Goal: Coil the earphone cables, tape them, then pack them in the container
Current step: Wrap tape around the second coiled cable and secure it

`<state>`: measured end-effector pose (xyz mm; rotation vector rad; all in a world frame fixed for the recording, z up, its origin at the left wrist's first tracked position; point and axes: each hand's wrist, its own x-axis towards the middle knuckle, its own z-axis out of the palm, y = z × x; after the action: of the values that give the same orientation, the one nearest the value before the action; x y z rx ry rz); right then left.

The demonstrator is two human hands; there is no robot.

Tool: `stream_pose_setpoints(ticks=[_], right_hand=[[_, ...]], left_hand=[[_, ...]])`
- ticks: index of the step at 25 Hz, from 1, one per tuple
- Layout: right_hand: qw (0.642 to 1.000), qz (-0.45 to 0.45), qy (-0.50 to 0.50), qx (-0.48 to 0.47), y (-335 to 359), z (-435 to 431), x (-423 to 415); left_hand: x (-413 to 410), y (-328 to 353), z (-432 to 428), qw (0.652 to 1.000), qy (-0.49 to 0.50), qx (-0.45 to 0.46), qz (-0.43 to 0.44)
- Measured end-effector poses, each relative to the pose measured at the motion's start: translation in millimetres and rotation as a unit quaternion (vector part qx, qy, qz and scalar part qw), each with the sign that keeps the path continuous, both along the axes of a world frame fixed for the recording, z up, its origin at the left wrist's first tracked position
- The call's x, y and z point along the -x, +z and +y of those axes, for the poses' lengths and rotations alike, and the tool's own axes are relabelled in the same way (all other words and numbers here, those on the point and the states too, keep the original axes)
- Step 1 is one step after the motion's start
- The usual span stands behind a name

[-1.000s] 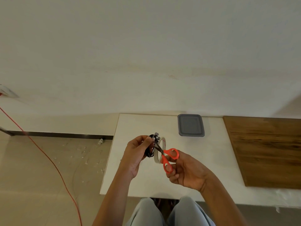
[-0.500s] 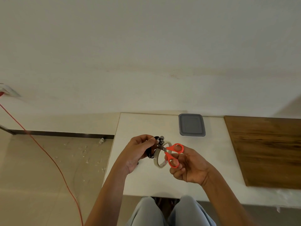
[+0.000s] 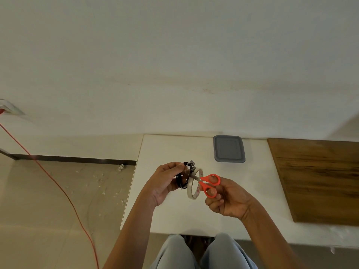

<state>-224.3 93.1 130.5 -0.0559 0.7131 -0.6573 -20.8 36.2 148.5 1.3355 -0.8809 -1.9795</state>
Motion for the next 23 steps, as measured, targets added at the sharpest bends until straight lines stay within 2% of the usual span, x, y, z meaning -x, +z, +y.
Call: stream_pose_setpoints(ticks=[5, 8, 12, 14, 16, 18, 21, 23], right_hand=[[0.998, 0.064, 0.020, 0.009, -24.0, 4.6, 7.9], [0.983, 0.169, 0.061, 0.021, -37.2, 13.6, 12.1], [0.946, 0.312, 0.070, 0.053, -55.3, 24.4, 20.3], [0.895, 0.428, 0.097, 0.074, -64.4, 28.2, 21.4], [0.808, 0.569, 0.118, 0.102, -76.9, 30.9, 19.1], [0.711, 0.684, 0.085, 0.143, -90.7, 31.7, 15.5], [0.603, 0.778, 0.050, 0.168, -107.3, 25.8, 14.5], [0.562, 0.809, 0.092, 0.148, -117.2, 20.2, 13.2]], left_hand=[[20.3, -37.2, -3.2, 0.988, 0.091, -0.115, 0.041], [30.7, -56.2, -3.0, 0.974, 0.130, -0.167, 0.078], [41.4, -66.2, 0.0, 0.973, 0.146, -0.165, 0.071], [43.5, -67.7, 0.3, 0.975, 0.156, -0.147, 0.063], [43.1, -67.0, -0.5, 0.978, 0.159, -0.128, 0.053], [41.4, -65.3, -0.9, 0.978, 0.161, -0.119, 0.052], [37.9, -59.2, -1.2, 0.976, 0.166, -0.122, 0.069], [35.6, -55.3, -1.2, 0.977, 0.162, -0.119, 0.069]])
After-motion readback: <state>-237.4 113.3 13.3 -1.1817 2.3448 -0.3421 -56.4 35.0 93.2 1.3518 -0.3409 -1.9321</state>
